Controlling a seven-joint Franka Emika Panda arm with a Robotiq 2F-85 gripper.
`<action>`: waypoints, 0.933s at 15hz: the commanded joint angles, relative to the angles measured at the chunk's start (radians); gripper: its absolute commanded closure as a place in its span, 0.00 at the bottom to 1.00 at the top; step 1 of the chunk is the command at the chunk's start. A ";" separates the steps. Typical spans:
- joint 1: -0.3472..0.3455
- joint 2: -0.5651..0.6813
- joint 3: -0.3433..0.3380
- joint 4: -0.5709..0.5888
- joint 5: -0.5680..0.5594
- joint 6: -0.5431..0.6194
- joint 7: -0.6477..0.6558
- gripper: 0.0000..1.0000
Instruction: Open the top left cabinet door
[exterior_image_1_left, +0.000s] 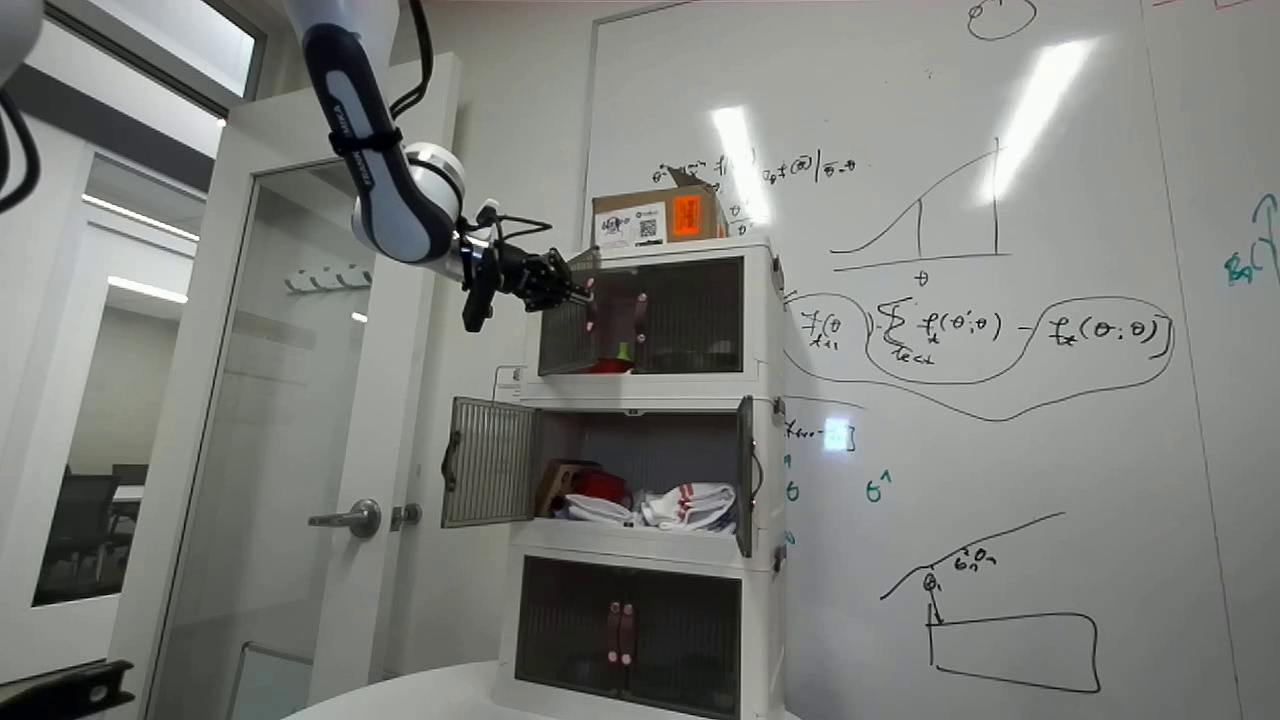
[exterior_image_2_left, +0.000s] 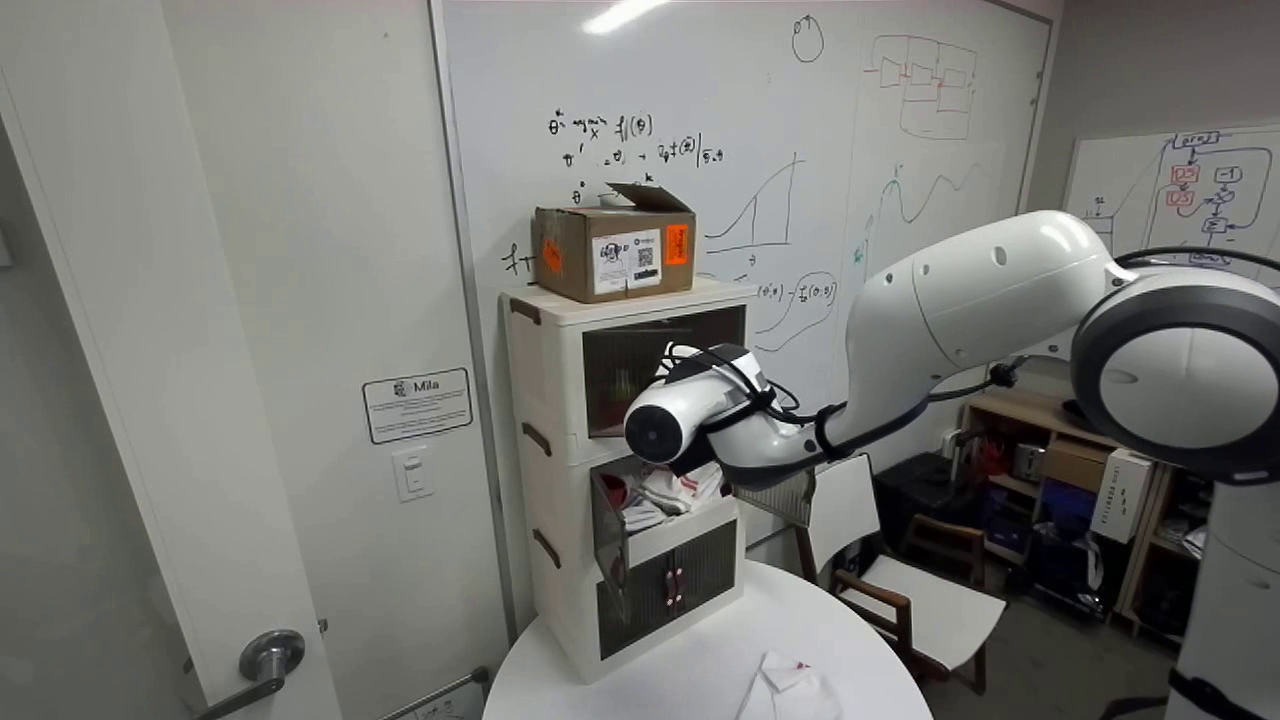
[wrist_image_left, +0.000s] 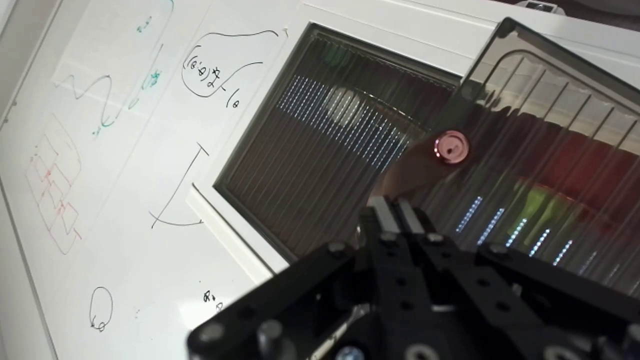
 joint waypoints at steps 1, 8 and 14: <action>0.009 -0.027 0.005 -0.020 -0.018 -0.088 0.030 0.99; 0.016 -0.033 0.013 -0.031 -0.056 -0.121 0.115 0.99; 0.027 -0.030 0.022 -0.044 -0.077 -0.181 0.180 0.99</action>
